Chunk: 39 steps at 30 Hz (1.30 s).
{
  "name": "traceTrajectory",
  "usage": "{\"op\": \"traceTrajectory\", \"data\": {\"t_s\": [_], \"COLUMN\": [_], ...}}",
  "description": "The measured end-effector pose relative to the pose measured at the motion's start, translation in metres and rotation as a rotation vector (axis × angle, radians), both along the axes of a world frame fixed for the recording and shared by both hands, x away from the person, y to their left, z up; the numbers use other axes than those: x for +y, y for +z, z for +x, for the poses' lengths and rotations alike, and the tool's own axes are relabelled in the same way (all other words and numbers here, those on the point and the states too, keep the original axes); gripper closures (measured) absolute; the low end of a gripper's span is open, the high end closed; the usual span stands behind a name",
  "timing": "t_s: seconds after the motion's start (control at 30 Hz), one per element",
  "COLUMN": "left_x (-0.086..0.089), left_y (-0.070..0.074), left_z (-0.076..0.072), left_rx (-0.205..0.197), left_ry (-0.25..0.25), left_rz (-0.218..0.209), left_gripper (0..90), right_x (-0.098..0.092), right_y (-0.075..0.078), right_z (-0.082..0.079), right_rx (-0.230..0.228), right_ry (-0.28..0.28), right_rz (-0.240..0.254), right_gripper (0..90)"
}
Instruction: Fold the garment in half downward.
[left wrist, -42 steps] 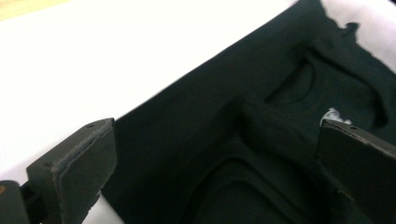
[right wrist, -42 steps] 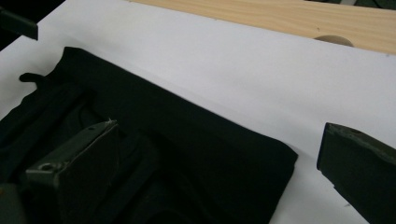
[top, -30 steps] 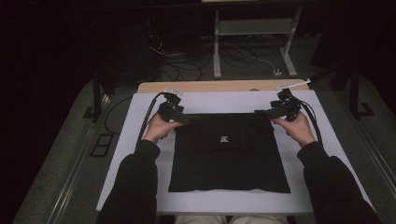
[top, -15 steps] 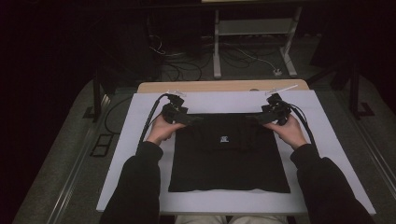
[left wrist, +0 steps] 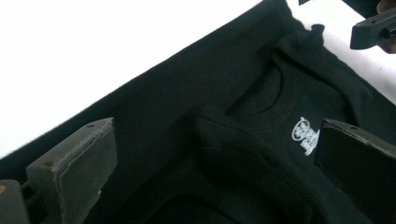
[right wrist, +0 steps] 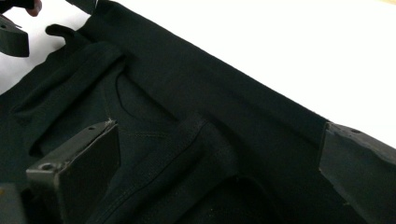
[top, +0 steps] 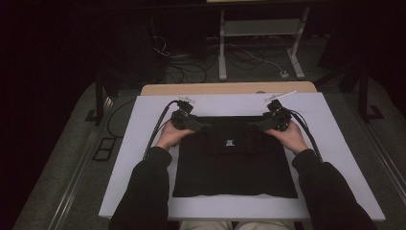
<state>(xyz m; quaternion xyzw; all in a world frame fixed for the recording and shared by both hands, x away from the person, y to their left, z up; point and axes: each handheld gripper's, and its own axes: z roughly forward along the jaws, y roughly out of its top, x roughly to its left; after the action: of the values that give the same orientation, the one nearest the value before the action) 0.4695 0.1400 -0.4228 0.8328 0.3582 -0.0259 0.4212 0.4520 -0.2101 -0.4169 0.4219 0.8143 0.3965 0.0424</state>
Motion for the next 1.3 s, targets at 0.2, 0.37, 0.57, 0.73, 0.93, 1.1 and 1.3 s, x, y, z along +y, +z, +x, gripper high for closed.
{"op": "traceTrajectory", "data": {"t_s": [0.2, 0.37, 0.57, 0.73, 0.93, 1.1, 1.3], "left_x": [0.0, 0.0, 0.001, 0.001, -0.002, -0.006, -0.002], "left_y": [-0.007, -0.009, -0.011, -0.012, -0.015, -0.017, -0.009], "left_z": [0.003, 0.004, 0.005, 0.007, 0.006, 0.005, 0.004], "left_rx": [0.043, 0.059, 0.058, 0.07, 0.071, 0.067, 0.041], "left_ry": [0.017, 0.013, 0.012, 0.021, -0.004, -0.021, 0.005], "left_rz": [-0.011, -0.015, -0.02, -0.031, -0.039, -0.023, -0.065], "left_gripper": [0.1, 9.0, 21.5, 41.2, 57.5, 74.5, 83.8], "right_x": [0.0, -0.001, -0.004, -0.003, 0.0, 0.0, -0.003], "right_y": [-0.008, -0.011, -0.012, -0.014, -0.015, -0.013, -0.006], "right_z": [0.005, 0.006, 0.008, 0.008, 0.007, 0.005, 0.002], "right_rx": [0.026, 0.039, 0.066, 0.066, 0.068, 0.055, 0.012], "right_ry": [-0.01, -0.013, 0.017, 0.007, 0.034, 0.037, 0.035], "right_rz": [-0.001, 0.004, 0.033, 0.005, -0.017, -0.021, -0.017], "right_gripper": [3.8, 11.7, 33.9, 48.1, 65.5, 81.3, 82.8]}}
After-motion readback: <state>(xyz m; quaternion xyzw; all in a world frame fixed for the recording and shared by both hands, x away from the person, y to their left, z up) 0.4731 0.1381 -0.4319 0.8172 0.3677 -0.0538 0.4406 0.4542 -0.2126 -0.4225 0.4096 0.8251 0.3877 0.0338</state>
